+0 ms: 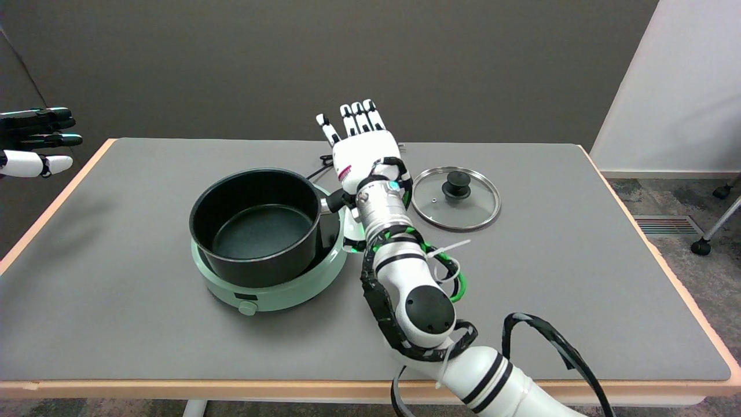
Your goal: Pick up the soup pot.
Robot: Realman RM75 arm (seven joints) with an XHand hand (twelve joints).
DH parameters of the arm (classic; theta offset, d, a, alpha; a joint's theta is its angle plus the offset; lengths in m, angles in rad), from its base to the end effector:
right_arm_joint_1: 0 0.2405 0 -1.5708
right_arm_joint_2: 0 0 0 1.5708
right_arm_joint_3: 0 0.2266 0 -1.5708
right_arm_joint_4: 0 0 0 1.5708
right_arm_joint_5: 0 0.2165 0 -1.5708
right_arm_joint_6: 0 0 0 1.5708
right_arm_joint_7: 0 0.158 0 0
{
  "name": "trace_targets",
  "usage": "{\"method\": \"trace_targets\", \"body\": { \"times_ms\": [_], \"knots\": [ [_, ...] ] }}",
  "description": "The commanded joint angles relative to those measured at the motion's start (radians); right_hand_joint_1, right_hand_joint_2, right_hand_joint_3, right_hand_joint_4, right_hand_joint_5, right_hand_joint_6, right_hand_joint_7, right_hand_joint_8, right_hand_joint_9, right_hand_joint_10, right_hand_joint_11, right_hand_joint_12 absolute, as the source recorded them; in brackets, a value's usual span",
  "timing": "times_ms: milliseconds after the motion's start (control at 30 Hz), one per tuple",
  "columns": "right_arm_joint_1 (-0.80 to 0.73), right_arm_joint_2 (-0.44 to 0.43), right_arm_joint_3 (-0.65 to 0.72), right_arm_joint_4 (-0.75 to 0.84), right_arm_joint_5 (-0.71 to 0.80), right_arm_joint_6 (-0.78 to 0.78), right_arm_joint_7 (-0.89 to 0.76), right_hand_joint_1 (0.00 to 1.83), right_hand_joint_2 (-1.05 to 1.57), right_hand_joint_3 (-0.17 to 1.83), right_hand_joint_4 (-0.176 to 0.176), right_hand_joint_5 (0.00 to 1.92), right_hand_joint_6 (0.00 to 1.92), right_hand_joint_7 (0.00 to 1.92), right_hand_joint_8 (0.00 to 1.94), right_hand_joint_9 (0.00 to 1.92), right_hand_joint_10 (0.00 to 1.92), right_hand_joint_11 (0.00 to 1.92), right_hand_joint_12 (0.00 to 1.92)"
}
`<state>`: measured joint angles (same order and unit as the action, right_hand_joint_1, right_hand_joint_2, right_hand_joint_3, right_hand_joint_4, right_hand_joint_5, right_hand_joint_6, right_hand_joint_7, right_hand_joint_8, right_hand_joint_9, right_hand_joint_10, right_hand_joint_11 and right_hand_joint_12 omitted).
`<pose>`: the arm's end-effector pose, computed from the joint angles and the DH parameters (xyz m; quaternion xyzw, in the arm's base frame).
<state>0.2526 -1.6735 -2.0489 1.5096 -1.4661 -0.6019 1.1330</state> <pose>-0.1528 -0.3985 0.1346 0.6533 0.1324 -0.0520 0.7436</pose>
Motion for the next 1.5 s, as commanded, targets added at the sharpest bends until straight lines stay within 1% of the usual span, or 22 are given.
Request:
{"method": "trace_targets", "body": {
  "times_ms": [33, 233, 367, 467, 700, 900, 1500],
  "knots": [
    [-0.046, 0.001, -0.06, 0.056, 0.098, -0.113, -0.065, 1.18, -0.9, 1.52, 0.176, 0.01, 0.01, 0.01, 0.01, 0.01, 0.01, 0.01, 0.01],
    [-0.019, 0.014, -0.06, 0.057, 0.16, -0.096, -0.065, 1.17, -0.89, 1.52, 0.176, 0.01, 0.01, 0.01, 0.01, 0.01, 0.01, 0.01, 0.01],
    [-0.004, 0.021, -0.056, 0.057, 0.19, -0.083, -0.065, 1.14, -0.84, 1.31, 0.176, 0.0, 0.0, 0.0, 0.0, 0.0, 0.0, 0.0, 0.0],
    [0.009, 0.03, -0.051, 0.052, 0.209, -0.074, -0.069, 1.14, -0.83, 1.24, 0.176, 0.0, 0.0, 0.0, 0.0, 0.0, 0.0, 0.0, 0.0],
    [0.03, 0.047, -0.045, 0.05, 0.279, -0.071, -0.11, 1.14, -0.82, 1.19, 0.176, 0.0, 0.0, 0.0, 0.0, 0.0, 0.0, 0.0, 0.0],
    [0.036, 0.067, -0.031, 0.042, 0.334, -0.082, -0.111, 1.14, -0.81, 1.17, 0.176, 0.0, 0.0, 0.0, 0.0, 0.0, 0.0, 0.0, 0.0],
    [0.047, 0.076, -0.015, 0.029, 0.381, -0.082, -0.157, 1.13, -0.81, 1.13, 0.176, 0.0, 0.0, 0.0, 0.0, 0.0, 0.0, 0.0, 0.0]
  ]
}}
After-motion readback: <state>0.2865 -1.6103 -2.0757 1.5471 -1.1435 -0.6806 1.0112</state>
